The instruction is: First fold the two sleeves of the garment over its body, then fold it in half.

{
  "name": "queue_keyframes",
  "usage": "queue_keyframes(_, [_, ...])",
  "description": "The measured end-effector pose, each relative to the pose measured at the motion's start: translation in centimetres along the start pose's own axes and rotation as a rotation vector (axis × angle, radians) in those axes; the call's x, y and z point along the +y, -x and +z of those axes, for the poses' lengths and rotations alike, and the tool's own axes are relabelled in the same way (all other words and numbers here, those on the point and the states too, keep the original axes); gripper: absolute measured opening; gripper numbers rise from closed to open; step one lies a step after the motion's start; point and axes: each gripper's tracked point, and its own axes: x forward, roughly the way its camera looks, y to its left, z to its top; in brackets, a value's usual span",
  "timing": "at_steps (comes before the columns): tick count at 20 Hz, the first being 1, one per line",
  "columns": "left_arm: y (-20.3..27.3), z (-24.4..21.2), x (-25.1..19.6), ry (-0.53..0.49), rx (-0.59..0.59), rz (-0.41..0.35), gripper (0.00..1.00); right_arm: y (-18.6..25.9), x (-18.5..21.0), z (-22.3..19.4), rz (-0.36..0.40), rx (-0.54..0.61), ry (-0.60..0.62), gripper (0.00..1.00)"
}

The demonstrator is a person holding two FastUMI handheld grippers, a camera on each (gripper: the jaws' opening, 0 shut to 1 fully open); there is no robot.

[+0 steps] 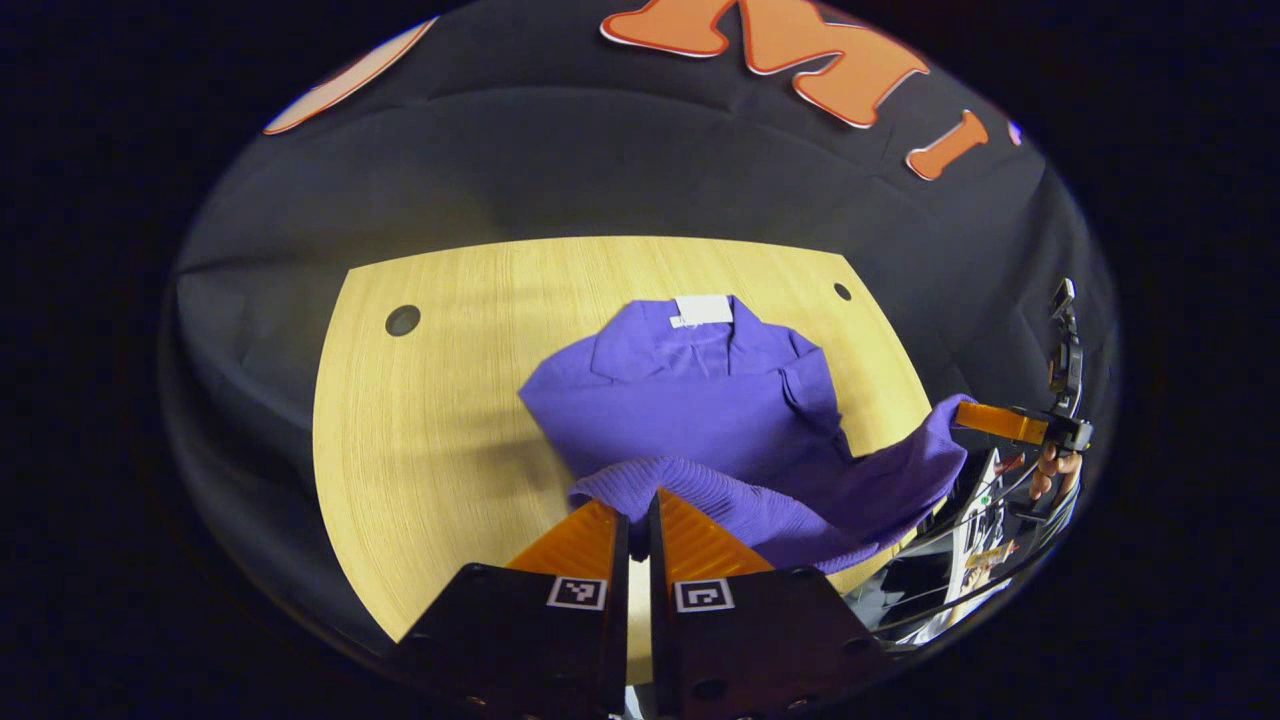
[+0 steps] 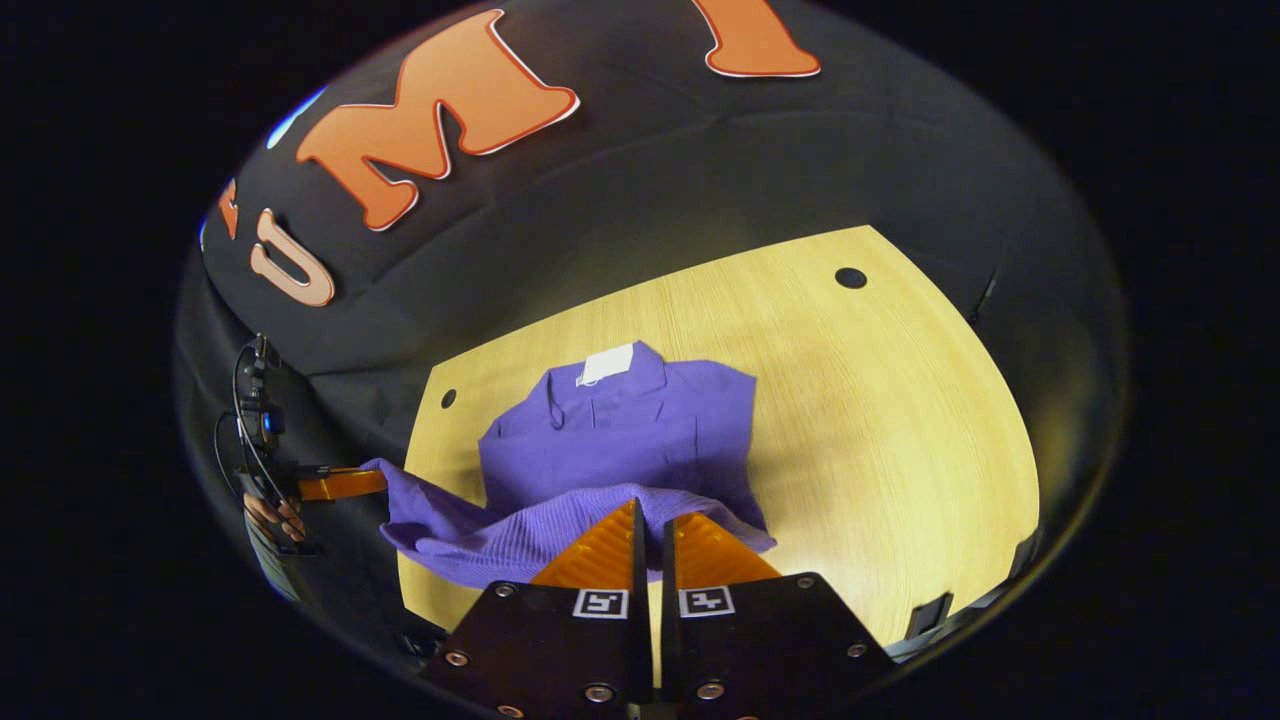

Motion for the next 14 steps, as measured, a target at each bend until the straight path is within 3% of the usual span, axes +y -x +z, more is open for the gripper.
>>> queue_keyframes(2, [-1.5, 2.3, -0.1, 0.078, -0.014, -0.035, 0.11, -1.8, -0.5, 1.7, 0.023, 0.019, -0.001, 0.04])
queue_keyframes(5, [-4.5, 4.1, 1.3, 0.162, -0.011, -0.003, 0.11, -4.8, -1.5, 4.2, 0.039, 0.044, -0.002, 0.04])
queue_keyframes(14, [-10.4, 8.3, 2.6, 0.216, -0.087, 0.119, 0.11, -12.1, -2.2, 7.8, 0.103, 0.109, -0.038, 0.04])
